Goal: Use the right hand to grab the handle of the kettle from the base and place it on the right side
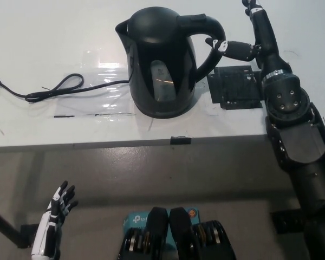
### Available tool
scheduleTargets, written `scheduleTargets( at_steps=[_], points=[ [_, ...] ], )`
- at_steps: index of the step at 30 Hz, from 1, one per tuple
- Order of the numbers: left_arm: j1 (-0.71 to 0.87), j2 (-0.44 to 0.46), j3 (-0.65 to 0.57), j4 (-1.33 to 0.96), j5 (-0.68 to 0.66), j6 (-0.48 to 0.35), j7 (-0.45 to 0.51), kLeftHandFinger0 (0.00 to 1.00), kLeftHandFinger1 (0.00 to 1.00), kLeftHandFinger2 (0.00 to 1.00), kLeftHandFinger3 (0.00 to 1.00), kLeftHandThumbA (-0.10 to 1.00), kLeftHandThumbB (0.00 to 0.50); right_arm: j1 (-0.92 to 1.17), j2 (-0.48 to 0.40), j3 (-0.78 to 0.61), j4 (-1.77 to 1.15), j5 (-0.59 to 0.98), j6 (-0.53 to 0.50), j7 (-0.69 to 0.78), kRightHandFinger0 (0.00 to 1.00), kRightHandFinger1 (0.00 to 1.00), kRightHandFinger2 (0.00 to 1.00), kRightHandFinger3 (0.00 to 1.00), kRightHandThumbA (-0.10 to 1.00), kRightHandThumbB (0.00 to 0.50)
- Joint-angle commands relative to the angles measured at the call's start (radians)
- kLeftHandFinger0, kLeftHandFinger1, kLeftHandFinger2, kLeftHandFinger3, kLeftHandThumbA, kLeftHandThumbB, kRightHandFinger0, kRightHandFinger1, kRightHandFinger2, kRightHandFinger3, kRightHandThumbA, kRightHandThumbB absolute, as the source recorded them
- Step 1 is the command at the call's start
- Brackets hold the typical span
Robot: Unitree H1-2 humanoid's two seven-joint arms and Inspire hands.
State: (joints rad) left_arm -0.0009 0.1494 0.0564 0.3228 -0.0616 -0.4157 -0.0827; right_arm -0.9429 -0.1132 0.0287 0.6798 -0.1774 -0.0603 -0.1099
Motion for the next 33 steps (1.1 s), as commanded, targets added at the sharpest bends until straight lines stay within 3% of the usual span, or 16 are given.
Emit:
scheduleTargets(
  at_steps=[1, 3, 13, 19, 33],
  points=[
    [-0.016, 0.015, 0.001, -0.023, -0.003, -0.029, -0.011, 0.95, 1.00, 1.00, 1.00, 1.00, 0.500, -0.082, -0.011, -0.003, 0.025, 0.000, -0.026, -0.013, 1.00, 1.00, 1.00, 1.00, 0.90, 0.281],
    [-0.018, 0.015, 0.002, -0.021, -0.003, -0.031, -0.012, 0.94, 1.00, 1.00, 1.00, 1.00, 0.500, -0.094, -0.011, 0.005, 0.049, -0.012, -0.029, -0.020, 1.00, 1.00, 1.00, 1.00, 0.89, 0.265],
    [-0.030, 0.016, 0.006, -0.021, -0.004, -0.018, -0.013, 0.97, 1.00, 1.00, 1.00, 1.00, 0.500, -0.146, 0.001, 0.003, 0.136, 0.003, -0.037, -0.020, 1.00, 1.00, 1.00, 1.00, 0.86, 0.282],
    [-0.040, 0.018, 0.006, -0.013, -0.003, -0.023, -0.013, 0.92, 1.00, 1.00, 1.00, 1.00, 0.500, -0.180, 0.009, 0.012, 0.188, -0.005, -0.043, -0.024, 1.00, 1.00, 1.00, 1.00, 0.87, 0.281],
    [-0.048, 0.022, 0.008, -0.011, -0.027, -0.018, -0.028, 0.93, 1.00, 1.00, 1.00, 1.00, 0.500, -0.240, 0.038, 0.029, 0.341, -0.016, -0.125, -0.074, 1.00, 1.00, 1.00, 1.00, 0.85, 0.268]
  ],
)
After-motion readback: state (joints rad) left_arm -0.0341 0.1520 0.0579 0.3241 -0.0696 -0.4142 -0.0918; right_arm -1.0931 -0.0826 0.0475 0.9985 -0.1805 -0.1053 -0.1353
